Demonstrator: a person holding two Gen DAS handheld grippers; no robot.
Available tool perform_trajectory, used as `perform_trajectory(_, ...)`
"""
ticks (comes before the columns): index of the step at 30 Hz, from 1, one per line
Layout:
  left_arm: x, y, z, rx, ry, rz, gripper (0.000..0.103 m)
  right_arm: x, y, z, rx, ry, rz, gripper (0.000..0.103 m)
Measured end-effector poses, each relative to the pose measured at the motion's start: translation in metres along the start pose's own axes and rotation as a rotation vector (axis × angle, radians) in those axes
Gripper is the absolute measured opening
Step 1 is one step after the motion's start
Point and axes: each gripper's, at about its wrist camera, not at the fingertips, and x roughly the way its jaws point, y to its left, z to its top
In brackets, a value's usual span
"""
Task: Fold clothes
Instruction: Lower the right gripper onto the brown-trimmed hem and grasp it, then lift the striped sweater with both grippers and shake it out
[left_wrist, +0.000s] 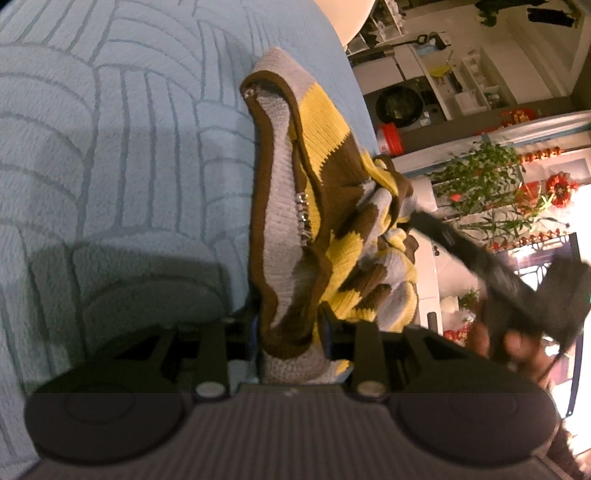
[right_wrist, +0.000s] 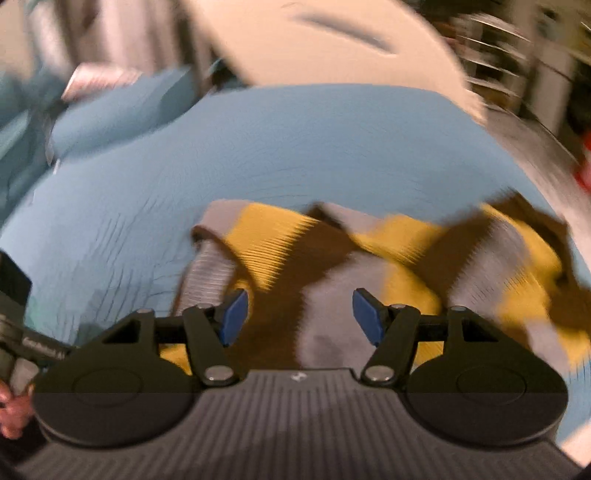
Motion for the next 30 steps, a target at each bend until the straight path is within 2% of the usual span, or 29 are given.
perform_trajectory(4,-0.001,-0.003,-0.001,0.018,0.001,0.007,0.034,0.065,0.045,0.043,-0.209,0.040,-0.008,0.067)
perform_trajectory(6,-0.002,-0.003,-0.001,0.022,0.002,0.008,0.034,0.084,0.054,0.053,-0.249,0.058,-0.001,0.071)
perform_trajectory(9,-0.004,-0.005,-0.001,0.027,0.005,0.010,0.034,0.126,0.067,0.064,-0.329,0.121,0.010,0.072)
perform_trajectory(12,-0.005,-0.004,-0.002,0.030,0.006,0.010,0.034,0.137,0.070,0.070,-0.333,0.151,-0.013,0.072)
perform_trajectory(13,-0.006,-0.004,-0.002,0.031,0.007,0.010,0.034,0.139,0.071,0.072,-0.330,0.160,-0.023,0.053)
perform_trajectory(14,-0.007,-0.005,-0.002,0.037,0.007,0.013,0.034,0.141,0.071,0.074,-0.328,0.168,-0.032,0.027)
perform_trajectory(15,-0.007,-0.005,-0.003,0.043,0.008,0.016,0.034,0.142,0.072,0.076,-0.325,0.176,-0.042,0.010)
perform_trajectory(18,-0.008,-0.013,-0.004,0.086,0.005,0.042,0.031,0.111,0.066,0.086,-0.240,0.039,-0.021,0.009)
perform_trajectory(21,-0.009,-0.023,-0.006,0.152,-0.007,0.087,0.024,0.066,0.053,0.100,-0.104,-0.130,0.015,0.009)
perform_trajectory(22,-0.010,-0.026,-0.006,0.174,-0.011,0.103,0.021,0.055,0.049,0.101,-0.072,-0.161,0.023,0.009)
perform_trajectory(27,-0.017,-0.032,-0.011,0.223,-0.040,0.135,0.012,0.024,0.027,0.092,0.015,-0.237,0.051,0.009)
perform_trajectory(30,-0.024,-0.044,-0.016,0.301,-0.091,0.168,0.010,0.006,0.015,0.086,0.068,-0.282,0.068,0.009)
